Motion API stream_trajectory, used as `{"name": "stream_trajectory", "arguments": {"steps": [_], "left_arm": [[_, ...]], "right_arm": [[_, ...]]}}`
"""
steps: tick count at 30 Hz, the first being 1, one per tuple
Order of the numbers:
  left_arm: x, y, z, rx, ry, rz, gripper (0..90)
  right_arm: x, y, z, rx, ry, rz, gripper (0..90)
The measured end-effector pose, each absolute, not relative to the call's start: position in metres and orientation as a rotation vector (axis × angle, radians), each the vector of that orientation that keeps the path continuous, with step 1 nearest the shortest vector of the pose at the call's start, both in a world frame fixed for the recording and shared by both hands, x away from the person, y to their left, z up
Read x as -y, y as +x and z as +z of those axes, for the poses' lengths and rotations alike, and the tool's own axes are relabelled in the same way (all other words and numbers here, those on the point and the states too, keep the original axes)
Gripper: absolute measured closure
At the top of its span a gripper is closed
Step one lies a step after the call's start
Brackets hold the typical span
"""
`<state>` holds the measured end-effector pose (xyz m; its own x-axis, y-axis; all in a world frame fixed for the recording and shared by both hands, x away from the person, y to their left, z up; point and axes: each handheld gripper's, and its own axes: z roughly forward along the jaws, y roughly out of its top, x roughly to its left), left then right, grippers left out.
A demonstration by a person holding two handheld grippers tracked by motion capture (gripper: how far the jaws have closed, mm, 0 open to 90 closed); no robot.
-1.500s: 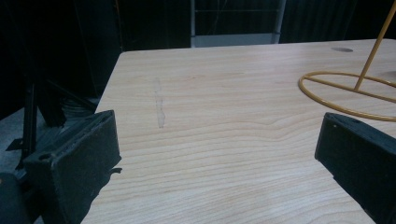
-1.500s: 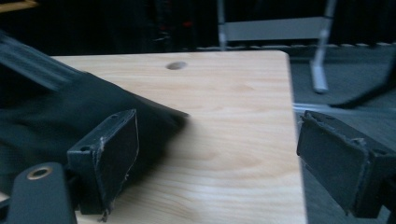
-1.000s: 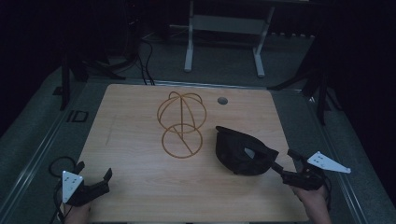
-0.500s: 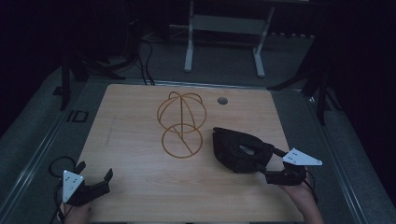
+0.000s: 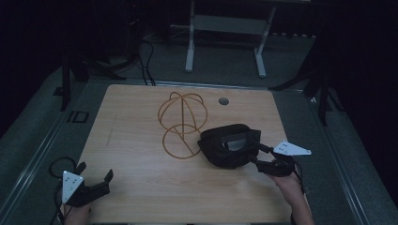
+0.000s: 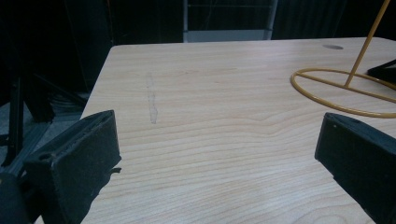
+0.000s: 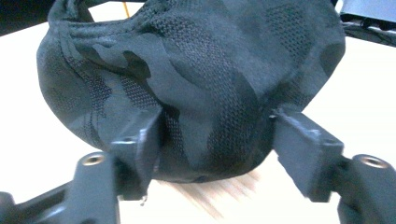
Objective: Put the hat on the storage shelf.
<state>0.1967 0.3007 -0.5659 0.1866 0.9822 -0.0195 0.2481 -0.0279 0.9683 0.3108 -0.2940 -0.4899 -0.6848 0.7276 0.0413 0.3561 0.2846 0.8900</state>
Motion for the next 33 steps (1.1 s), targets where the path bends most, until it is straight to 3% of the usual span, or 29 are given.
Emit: {"name": "stream_trajectory", "arguments": {"steps": [3, 6, 8, 23, 33], "left_arm": [[-0.301, 0.197, -0.566, -1.242, 1.475, 0.940, 0.4], [-0.301, 0.196, -0.566, -1.240, 1.474, 0.940, 0.4], [-0.301, 0.196, -0.566, -1.240, 1.473, 0.940, 0.4], [-0.287, 0.196, -0.564, -1.186, 1.560, 0.953, 0.4], [-0.280, 0.197, -0.560, -1.175, 1.516, 0.847, 0.4]], "right_arm": [[0.289, 0.314, -0.488, -2.177, 0.994, 1.384, 55.8], [0.285, 0.317, -0.487, -2.177, 1.017, 1.397, 80.5], [0.283, 0.319, -0.486, -2.179, 1.036, 1.400, 88.8], [0.283, 0.315, -0.477, -2.146, 1.037, 1.468, 90.0], [0.288, 0.305, -0.448, -2.061, 1.009, 1.618, 90.0]]}}
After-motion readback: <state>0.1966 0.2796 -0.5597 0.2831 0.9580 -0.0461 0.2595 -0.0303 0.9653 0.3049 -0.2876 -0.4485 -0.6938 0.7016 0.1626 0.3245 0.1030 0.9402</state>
